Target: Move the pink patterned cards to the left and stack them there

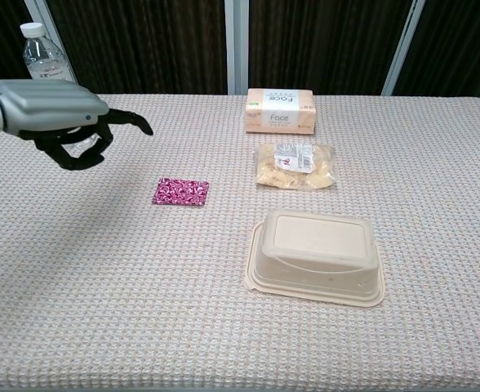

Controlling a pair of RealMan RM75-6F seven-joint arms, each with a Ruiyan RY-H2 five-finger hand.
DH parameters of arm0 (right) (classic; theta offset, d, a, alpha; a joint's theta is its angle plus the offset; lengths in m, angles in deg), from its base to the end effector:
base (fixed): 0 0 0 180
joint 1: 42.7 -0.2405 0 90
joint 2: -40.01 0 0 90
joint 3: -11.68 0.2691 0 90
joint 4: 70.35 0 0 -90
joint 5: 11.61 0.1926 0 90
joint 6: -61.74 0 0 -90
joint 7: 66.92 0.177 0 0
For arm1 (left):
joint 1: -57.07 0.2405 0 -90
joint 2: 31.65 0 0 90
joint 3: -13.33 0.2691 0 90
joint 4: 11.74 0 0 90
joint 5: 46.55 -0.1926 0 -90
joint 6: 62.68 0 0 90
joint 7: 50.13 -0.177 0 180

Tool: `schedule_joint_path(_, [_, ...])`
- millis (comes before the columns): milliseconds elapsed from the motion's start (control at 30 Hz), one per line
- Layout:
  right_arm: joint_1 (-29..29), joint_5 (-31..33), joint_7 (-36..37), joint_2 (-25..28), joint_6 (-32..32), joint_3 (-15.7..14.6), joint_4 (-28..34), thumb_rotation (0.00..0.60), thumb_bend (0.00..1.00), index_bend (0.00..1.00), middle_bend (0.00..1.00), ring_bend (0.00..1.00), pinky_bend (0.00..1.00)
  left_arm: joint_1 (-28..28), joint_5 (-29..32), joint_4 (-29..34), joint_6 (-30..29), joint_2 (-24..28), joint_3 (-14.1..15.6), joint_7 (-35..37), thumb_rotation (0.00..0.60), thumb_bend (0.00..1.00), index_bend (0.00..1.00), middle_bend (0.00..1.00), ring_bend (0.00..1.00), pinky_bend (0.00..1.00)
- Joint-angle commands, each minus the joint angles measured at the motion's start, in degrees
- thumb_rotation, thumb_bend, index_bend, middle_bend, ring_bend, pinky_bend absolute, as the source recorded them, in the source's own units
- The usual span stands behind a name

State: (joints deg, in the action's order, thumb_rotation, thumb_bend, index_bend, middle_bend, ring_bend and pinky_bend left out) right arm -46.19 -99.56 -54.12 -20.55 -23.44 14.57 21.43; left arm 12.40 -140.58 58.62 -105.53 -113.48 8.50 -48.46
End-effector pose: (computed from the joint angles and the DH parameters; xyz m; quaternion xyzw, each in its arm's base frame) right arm -0.3198 -0.2064 0.1999 0.5672 -0.4305 0.4328 0.5528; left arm -0.1877 0.3901 0.0007 -0.8626 -0.2486 -0.2781 0.3417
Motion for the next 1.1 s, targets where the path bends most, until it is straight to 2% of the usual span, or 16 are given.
schedule_joint_path(33, [0.2, 0.1, 0.0, 0.1, -0.1, -0.1, -0.1, 0.258, 0.09, 0.07, 0.07, 0.00, 0.04, -2.9, 2.1, -3.4, 4.4, -3.7, 0.6, -0.6, 0.600, 0.54, 0.19, 0.77, 0.82, 0.87])
schedule_joint_path(300, [0.3, 0.6, 0.3, 0.2, 0.2, -0.2, -0.3, 0.259, 0.09, 0.07, 0.07, 0.00, 0.04, -5.4, 4.4, -6.8, 7.9, -8.1, 2.0, -2.2, 0.600, 0.54, 0.19, 0.79, 0.84, 0.88])
schedule_joint_path(833, [0.4, 1.3, 0.8, -0.1, 0.8, -0.2, -1.2, 0.255, 0.09, 0.07, 0.07, 0.00, 0.04, -8.9, 11.4, -8.5, 13.1, -13.2, 1.4, -6.6, 0.600, 0.54, 0.19, 0.81, 0.85, 0.88])
schedule_joint_path(1100, [0.2, 1.4, 1.2, -0.2, 1.2, -0.1, -1.6, 0.263, 0.09, 0.07, 0.08, 0.00, 0.04, -9.5, 16.2, -6.6, 15.8, -11.4, 1.9, -10.7, 0.600, 0.54, 0.19, 0.81, 0.86, 0.87])
